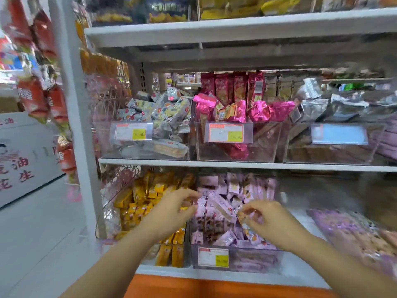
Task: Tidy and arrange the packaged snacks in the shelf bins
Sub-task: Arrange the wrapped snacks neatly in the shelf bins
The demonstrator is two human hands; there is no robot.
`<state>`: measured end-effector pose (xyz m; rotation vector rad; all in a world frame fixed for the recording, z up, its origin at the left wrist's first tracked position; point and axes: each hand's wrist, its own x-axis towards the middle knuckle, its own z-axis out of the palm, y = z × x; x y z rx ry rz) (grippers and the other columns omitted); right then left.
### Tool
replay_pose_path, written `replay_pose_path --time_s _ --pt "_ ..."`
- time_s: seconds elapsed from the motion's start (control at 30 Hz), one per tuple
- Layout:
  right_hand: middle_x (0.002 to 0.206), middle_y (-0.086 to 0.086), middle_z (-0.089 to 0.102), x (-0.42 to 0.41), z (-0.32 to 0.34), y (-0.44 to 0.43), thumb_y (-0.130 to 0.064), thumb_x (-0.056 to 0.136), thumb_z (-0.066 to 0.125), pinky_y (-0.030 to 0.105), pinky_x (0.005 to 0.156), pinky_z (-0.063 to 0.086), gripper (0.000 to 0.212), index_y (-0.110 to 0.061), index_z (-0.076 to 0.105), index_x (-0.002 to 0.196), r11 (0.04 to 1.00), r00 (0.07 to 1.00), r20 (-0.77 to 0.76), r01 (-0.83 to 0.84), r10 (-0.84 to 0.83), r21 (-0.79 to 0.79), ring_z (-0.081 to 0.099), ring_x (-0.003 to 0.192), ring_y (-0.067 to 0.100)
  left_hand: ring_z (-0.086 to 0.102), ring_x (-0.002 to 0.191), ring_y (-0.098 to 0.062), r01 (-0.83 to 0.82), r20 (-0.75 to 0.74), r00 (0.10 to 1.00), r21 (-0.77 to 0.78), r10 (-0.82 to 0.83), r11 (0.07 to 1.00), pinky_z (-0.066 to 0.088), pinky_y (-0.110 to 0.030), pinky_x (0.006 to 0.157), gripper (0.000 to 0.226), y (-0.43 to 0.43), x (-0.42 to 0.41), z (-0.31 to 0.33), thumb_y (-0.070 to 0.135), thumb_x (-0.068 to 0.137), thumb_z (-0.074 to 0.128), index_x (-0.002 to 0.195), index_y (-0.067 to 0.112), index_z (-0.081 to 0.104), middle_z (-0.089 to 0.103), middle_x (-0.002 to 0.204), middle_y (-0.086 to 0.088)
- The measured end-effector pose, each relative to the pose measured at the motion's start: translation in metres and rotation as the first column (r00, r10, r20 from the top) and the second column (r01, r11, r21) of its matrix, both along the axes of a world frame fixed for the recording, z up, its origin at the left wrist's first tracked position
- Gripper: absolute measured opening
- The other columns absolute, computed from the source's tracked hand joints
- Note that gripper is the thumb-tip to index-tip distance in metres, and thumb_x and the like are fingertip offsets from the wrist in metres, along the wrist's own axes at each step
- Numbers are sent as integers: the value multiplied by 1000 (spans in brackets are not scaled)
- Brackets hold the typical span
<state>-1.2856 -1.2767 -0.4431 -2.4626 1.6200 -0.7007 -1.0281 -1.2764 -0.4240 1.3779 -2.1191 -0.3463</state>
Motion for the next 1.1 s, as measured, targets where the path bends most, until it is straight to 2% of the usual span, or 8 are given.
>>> replay_pose_path --time_s 0.13,0.27,0.5,0.67,0.77,0.9,1.0,1.1 --pt "103 -19 54 1 -21 -5 -38 94 48 20 64 39 18 -39 55 111 994 988 -109 112 -113 -13 55 94 8 51 117 -7 -25 205 979 35 17 999 40 -26 100 31 -16 -8 -31 30 94 56 125 30 57 59 124 11" --pt "103 -7 50 -2 -36 -13 -42 91 53 28 68 35 20 -30 45 103 979 966 -166 202 -197 17 55 94 16 16 143 -15 -36 602 798 78 -19 996 5 -53 117 37 -24 -15 -48 44 91 56 127 37 53 54 131 10" --pt "88 -5 49 -6 -53 -21 -31 83 68 31 69 45 25 -24 44 86 986 987 52 150 -154 78 50 75 14 -6 147 -14 29 704 704 100 -92 995 -11 -59 113 47 -34 -13 -58 53 86 58 131 39 50 52 139 6" --pt "86 -4 50 -5 -50 -17 -21 81 71 16 63 37 20 -21 50 83 990 960 245 140 -137 5 49 74 7 2 146 -10 72 636 764 80 -107 994 -8 -51 116 43 -32 -10 -59 43 89 60 130 38 51 62 121 9" --pt "76 -11 46 -2 -45 -10 -11 79 71 6 66 36 23 -23 51 76 990 930 348 137 -115 -41 47 74 -8 34 134 -8 104 560 825 -15 -78 994 14 -45 118 40 -30 -6 -58 40 89 60 128 38 54 64 115 11" --pt "73 -14 49 -3 -44 -5 -1 75 72 6 63 36 29 -23 54 71 991 886 461 97 -47 -87 49 72 -3 57 97 -7 48 321 947 -205 20 978 46 -25 86 31 -23 -2 -49 34 88 62 119 34 60 65 109 14" --pt "74 -5 55 -5 -44 -4 4 75 71 12 60 38 29 -21 56 73 984 845 534 75 23 -161 50 69 10 56 71 0 -14 122 991 -302 54 953 47 -20 63 17 -18 -3 -41 25 86 66 103 28 63 60 103 18" --pt "81 -3 59 -4 -40 -5 -5 79 66 18 68 44 16 -18 58 75 955 795 596 80 112 -285 55 77 12 51 67 7 -58 27 997 -402 75 914 47 -16 59 15 -17 -6 -39 16 82 71 92 23 63 56 103 20"
